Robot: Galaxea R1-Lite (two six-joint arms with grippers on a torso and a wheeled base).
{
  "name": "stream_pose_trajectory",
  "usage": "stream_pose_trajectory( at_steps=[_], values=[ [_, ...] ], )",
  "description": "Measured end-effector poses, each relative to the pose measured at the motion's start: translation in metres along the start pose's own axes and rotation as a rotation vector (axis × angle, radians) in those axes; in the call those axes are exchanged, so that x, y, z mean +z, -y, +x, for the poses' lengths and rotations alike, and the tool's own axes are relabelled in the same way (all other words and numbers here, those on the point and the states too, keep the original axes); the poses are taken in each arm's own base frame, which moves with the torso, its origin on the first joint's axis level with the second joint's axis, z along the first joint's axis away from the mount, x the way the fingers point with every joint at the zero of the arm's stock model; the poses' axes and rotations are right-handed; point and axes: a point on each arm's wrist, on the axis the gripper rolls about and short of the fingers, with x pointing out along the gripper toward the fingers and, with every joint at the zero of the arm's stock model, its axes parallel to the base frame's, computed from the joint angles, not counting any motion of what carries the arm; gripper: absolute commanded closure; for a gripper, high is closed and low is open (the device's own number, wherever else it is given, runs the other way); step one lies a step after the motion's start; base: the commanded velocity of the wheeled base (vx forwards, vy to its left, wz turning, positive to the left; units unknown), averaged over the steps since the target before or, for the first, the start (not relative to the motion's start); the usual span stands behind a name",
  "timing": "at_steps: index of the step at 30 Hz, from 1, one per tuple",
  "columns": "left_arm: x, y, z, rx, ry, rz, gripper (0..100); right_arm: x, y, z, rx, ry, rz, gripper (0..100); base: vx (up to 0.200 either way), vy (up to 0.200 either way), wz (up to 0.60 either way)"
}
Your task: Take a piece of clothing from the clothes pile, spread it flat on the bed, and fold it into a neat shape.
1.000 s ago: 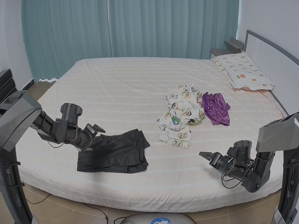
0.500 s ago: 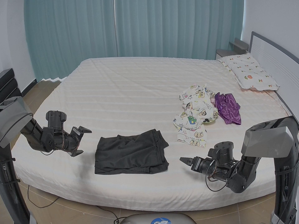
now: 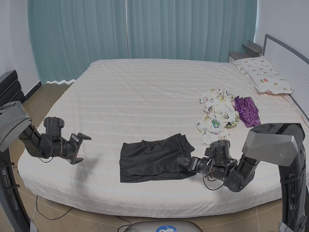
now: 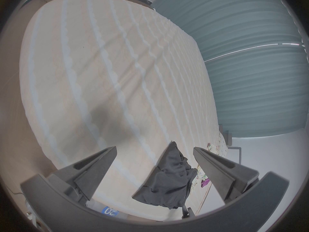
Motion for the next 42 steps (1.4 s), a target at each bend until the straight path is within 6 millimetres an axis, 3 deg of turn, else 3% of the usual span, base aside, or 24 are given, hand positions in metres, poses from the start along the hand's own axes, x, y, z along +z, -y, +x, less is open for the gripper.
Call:
stream_pose_trajectory(
  at_steps=[8, 22, 31, 32, 42],
  values=[
    [0.000, -0.002, 0.000, 0.004, 0.000, -0.004, 0, 0.002, 0.007, 0.004, -0.074, 0.017, -0.032, 0, 0.000, 0.000, 0.00],
    [0.000, -0.002, 0.001, 0.008, -0.001, 0.006, 0, 0.012, 0.039, -0.019, -0.168, 0.004, -0.025, 0, 0.000, 0.000, 0.00],
    [0.000, -0.002, 0.001, 0.008, 0.000, 0.005, 0, 0.011, 0.039, -0.015, -0.146, -0.024, -0.022, 0, 0.000, 0.000, 0.00],
    [0.000, -0.002, 0.001, 0.008, 0.000, 0.004, 0, 0.010, 0.040, -0.014, -0.148, -0.029, -0.021, 100, 0.000, 0.000, 0.00],
    [0.000, -0.002, 0.001, 0.007, -0.001, 0.003, 0, 0.007, 0.045, -0.019, -0.191, -0.070, -0.035, 100, 0.000, 0.000, 0.00]
  ],
)
